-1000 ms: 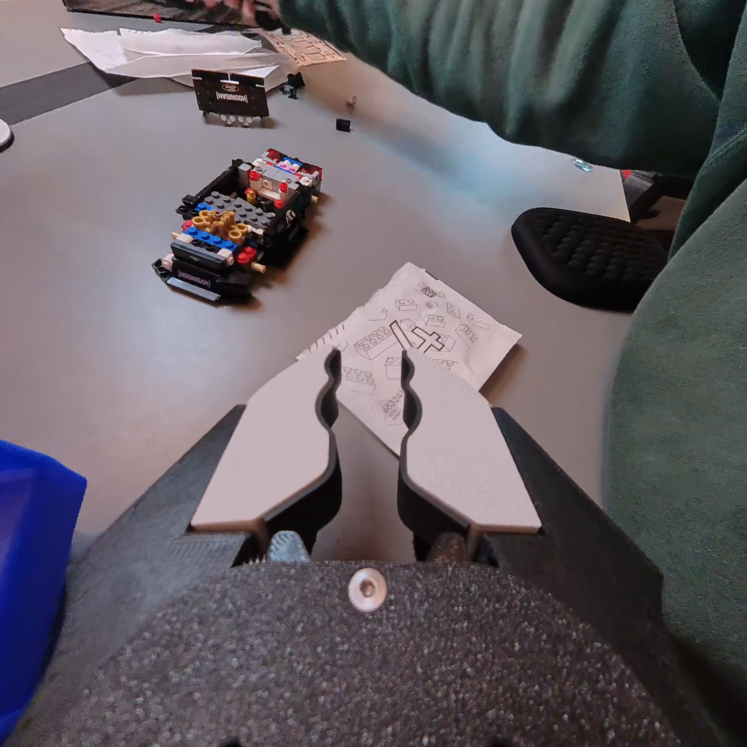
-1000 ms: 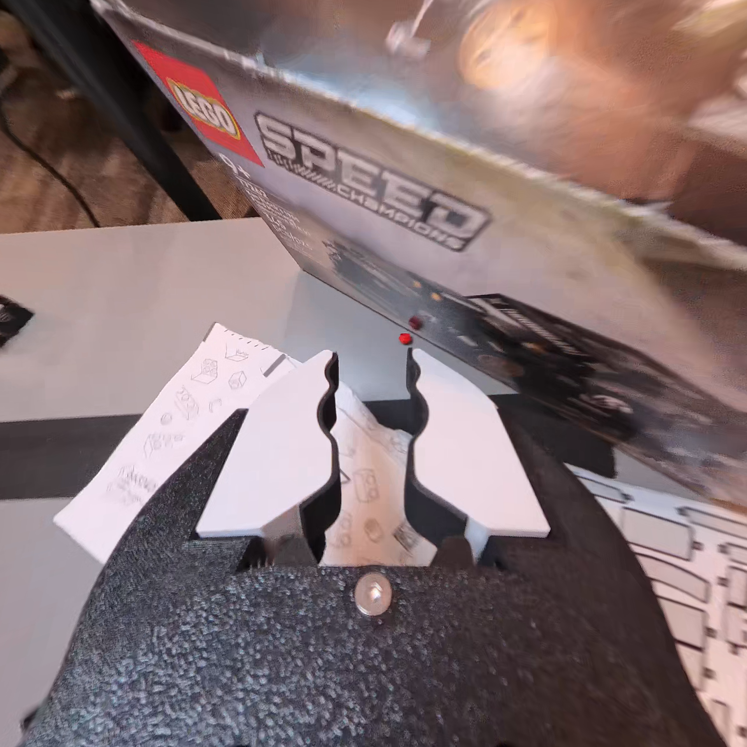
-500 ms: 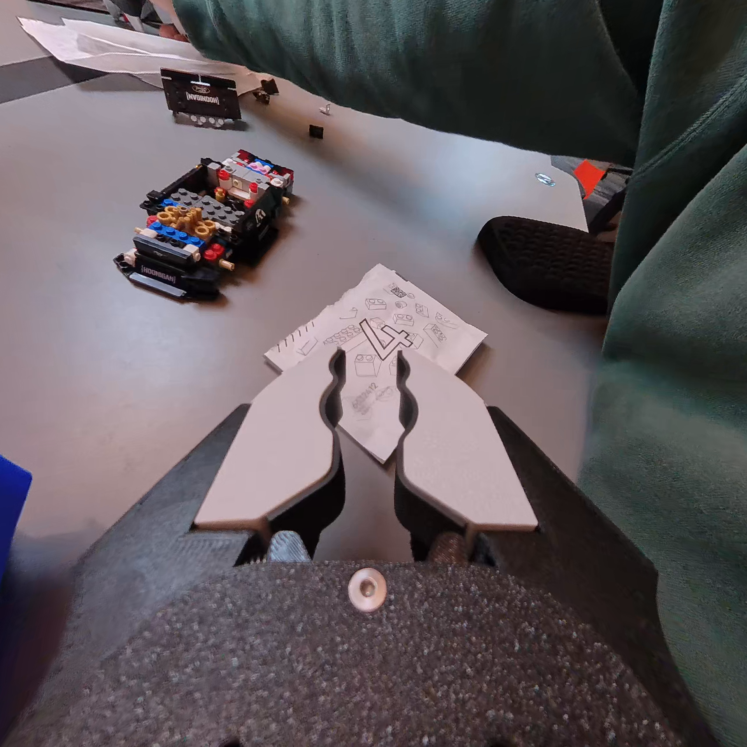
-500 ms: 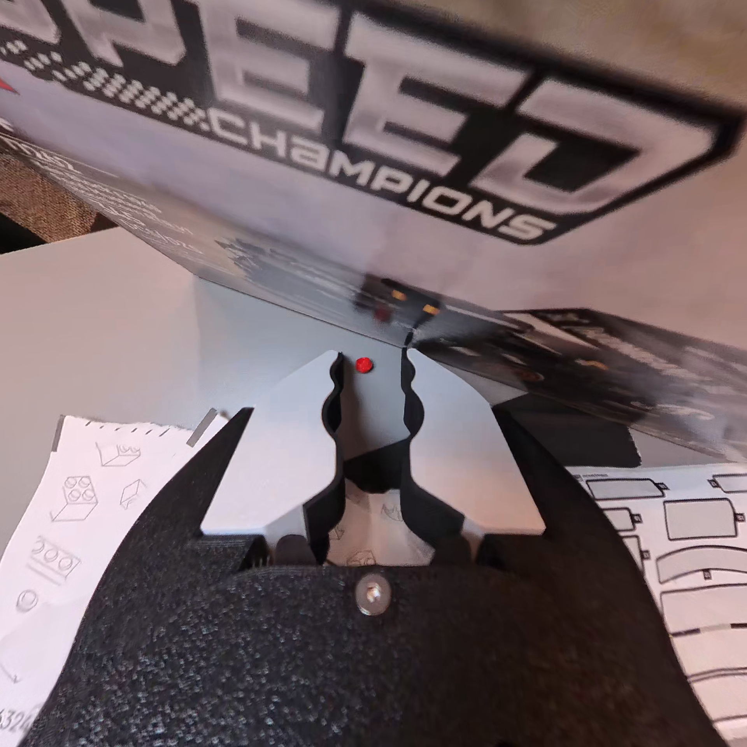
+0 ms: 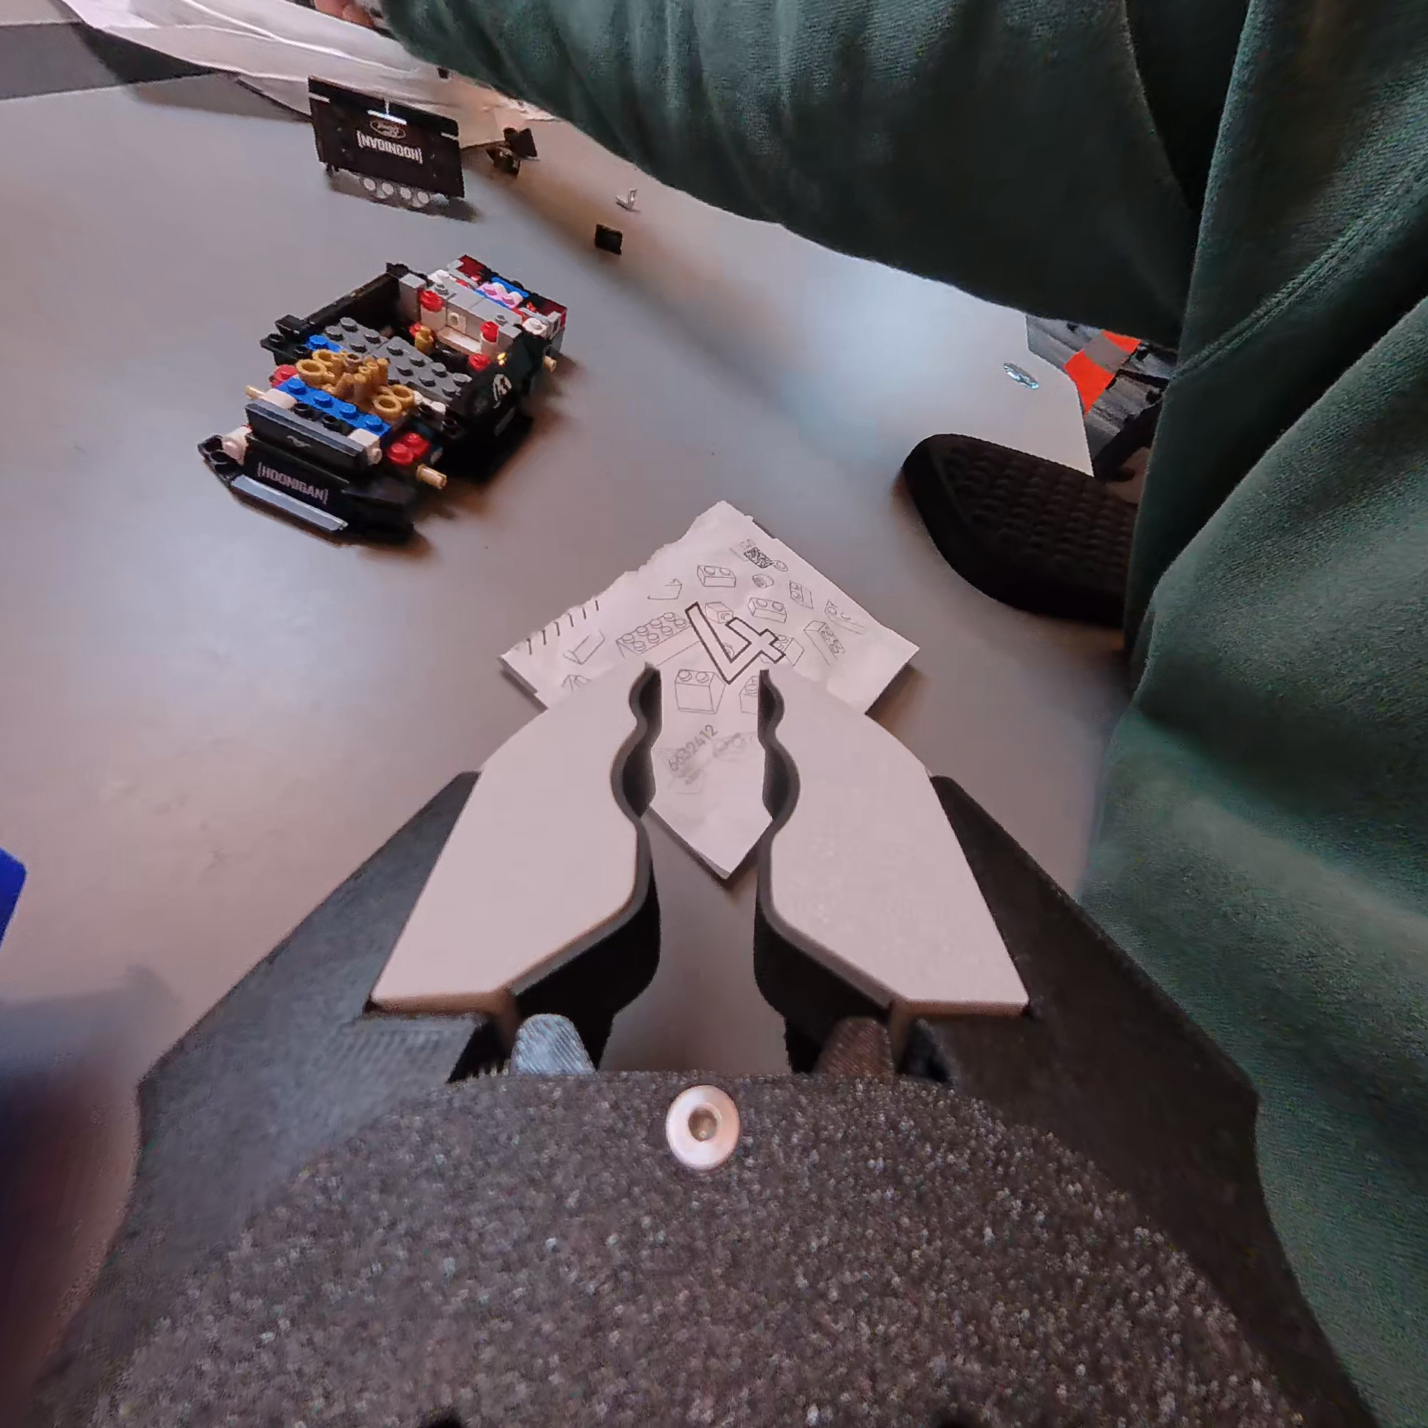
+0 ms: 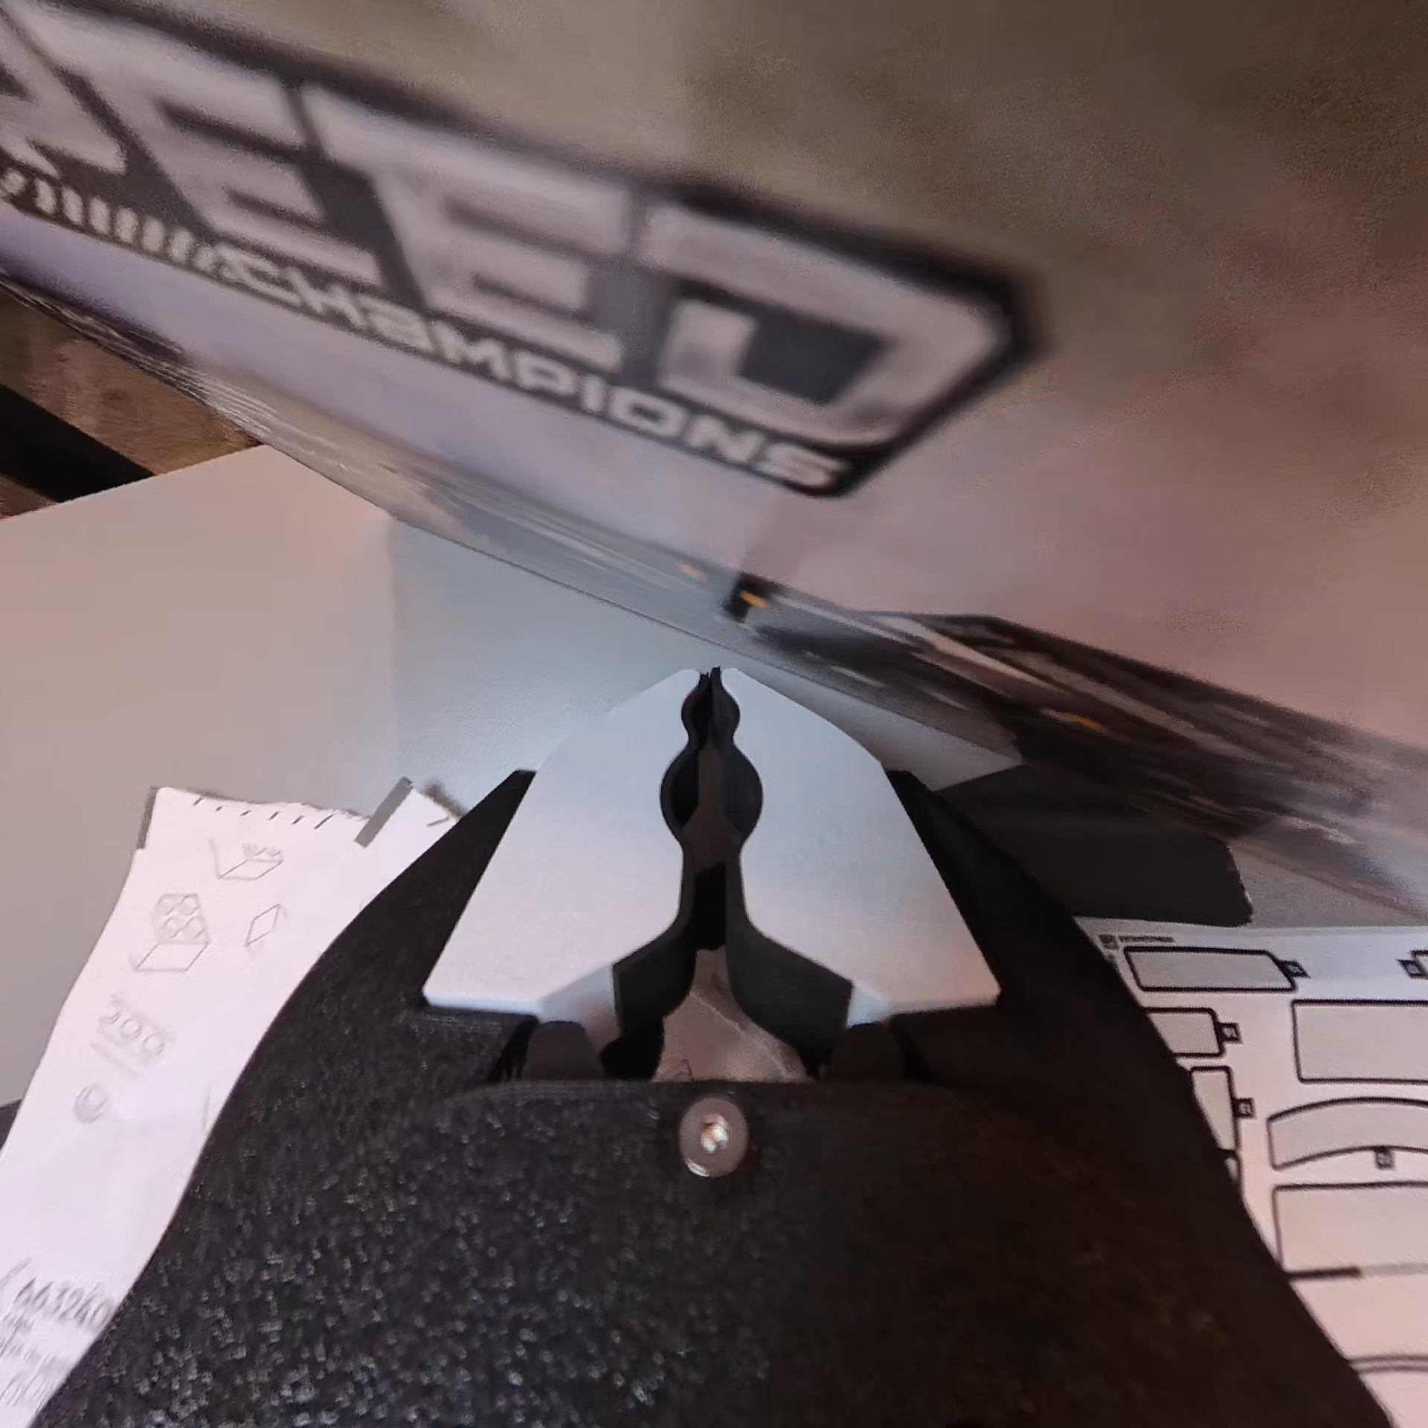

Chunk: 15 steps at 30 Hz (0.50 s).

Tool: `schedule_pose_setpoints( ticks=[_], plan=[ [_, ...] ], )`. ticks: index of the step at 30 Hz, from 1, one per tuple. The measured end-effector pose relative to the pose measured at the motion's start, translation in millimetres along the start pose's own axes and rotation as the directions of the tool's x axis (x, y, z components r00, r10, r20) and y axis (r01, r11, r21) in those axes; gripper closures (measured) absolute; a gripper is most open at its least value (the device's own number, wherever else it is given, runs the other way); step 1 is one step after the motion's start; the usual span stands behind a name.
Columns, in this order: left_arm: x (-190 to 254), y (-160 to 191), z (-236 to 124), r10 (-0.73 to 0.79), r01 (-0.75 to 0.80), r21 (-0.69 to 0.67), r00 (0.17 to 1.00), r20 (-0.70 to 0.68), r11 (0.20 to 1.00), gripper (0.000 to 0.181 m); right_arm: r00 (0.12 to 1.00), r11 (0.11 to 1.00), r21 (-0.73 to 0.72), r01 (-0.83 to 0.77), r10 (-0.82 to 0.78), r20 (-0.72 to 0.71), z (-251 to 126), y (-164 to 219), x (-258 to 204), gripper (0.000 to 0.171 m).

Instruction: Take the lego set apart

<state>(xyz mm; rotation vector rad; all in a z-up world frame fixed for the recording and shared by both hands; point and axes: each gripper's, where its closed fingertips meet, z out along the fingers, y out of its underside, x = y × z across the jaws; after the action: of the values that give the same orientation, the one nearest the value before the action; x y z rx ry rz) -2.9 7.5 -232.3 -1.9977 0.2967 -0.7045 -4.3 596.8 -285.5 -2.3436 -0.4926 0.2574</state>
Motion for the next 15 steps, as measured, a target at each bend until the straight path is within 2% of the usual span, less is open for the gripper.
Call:
schedule_pose_setpoints(
  ticks=[7,11,13,15],
  plan=[
    [0,3,2,-0.001,0.001,-0.015,1.000,-0.003,1.000,0.158,0.980,0.994,0.060,-0.095,0.082,0.183,-24,-8,4,0.171],
    [-1,5,4,-0.004,0.004,-0.023,1.000,-0.001,1.000,0.158,0.978,0.998,0.054,-0.014,0.003,0.207,-21,-3,0,0.170],
    [-2,8,5,-0.005,0.005,-0.033,1.000,0.002,0.999,0.158,0.973,0.999,0.031,0.011,-0.018,0.232,-16,1,-8,0.156],
    [-2,9,5,-0.003,0.003,-0.038,1.000,0.005,0.999,0.158,0.977,1.000,0.024,0.017,-0.021,0.214,-12,2,-7,0.156]
  ],
)
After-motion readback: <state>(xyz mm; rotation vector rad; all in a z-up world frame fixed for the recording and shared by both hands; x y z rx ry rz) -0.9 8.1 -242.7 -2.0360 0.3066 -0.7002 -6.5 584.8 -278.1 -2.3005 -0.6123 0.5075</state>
